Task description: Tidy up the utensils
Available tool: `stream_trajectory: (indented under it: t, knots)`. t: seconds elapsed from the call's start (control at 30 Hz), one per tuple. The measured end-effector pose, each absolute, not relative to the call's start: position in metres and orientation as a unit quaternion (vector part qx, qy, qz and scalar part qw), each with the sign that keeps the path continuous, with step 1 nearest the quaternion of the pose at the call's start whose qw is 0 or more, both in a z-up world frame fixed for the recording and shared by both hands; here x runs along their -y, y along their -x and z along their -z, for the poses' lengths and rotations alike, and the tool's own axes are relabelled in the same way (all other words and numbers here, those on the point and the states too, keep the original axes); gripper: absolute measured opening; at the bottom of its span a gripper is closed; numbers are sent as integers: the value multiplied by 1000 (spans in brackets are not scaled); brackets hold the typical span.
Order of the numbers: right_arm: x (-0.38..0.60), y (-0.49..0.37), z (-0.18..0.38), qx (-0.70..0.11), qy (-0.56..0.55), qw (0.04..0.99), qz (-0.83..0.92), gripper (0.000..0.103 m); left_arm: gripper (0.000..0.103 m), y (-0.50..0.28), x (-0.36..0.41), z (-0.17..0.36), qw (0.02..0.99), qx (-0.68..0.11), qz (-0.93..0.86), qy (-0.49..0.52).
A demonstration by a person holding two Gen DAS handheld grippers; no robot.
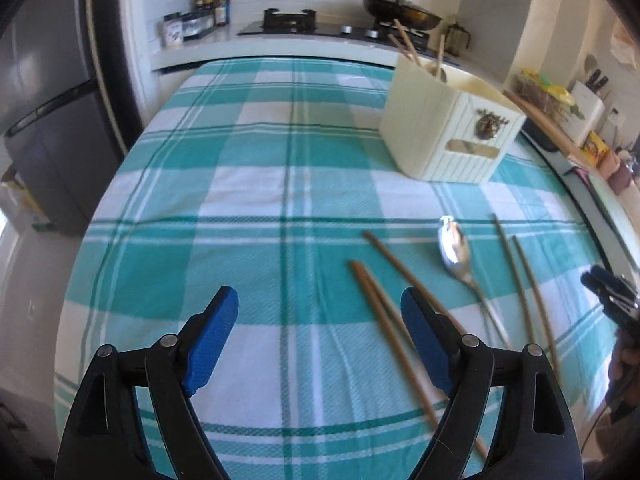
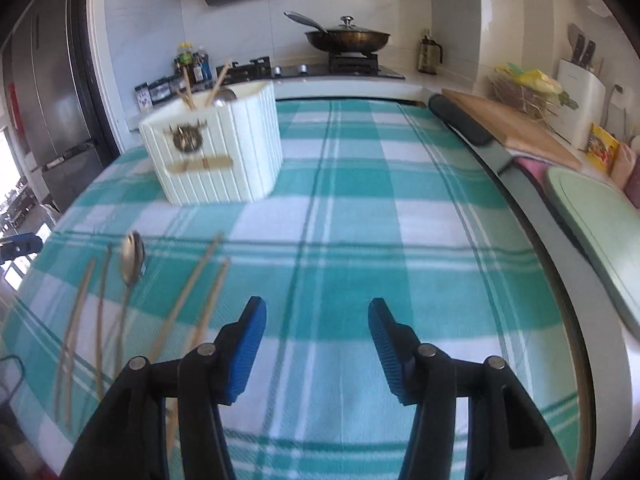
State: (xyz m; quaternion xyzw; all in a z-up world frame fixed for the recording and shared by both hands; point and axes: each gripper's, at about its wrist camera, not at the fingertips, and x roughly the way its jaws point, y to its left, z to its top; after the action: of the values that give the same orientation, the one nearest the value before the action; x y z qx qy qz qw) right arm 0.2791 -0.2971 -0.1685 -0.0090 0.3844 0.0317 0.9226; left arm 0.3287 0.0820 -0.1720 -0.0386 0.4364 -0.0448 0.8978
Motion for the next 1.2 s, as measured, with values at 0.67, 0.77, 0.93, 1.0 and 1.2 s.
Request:
stream_trajectory:
  t: [0.67, 0.77, 0.93, 1.0, 1.2]
  knots:
    - [308, -264, 211, -416, -28, 908, 28, 55, 86, -324, -117, 224, 897, -425, -10, 124]
    - [305, -265, 212, -419, -16, 907, 33, 56, 89, -325, -115, 225, 896, -429, -9, 116]
    - [305, -265, 212, -420, -14, 907, 34, 56, 91, -324, -114, 225, 896, -430, -7, 113]
    - [305, -265, 212, -420, -15, 907, 34, 57, 92, -324, -116, 225, 896, -430, -6, 116]
    - [305, -265, 212, -421, -16, 906, 27, 62, 93, -324, -116, 225, 895, -430, -4, 117]
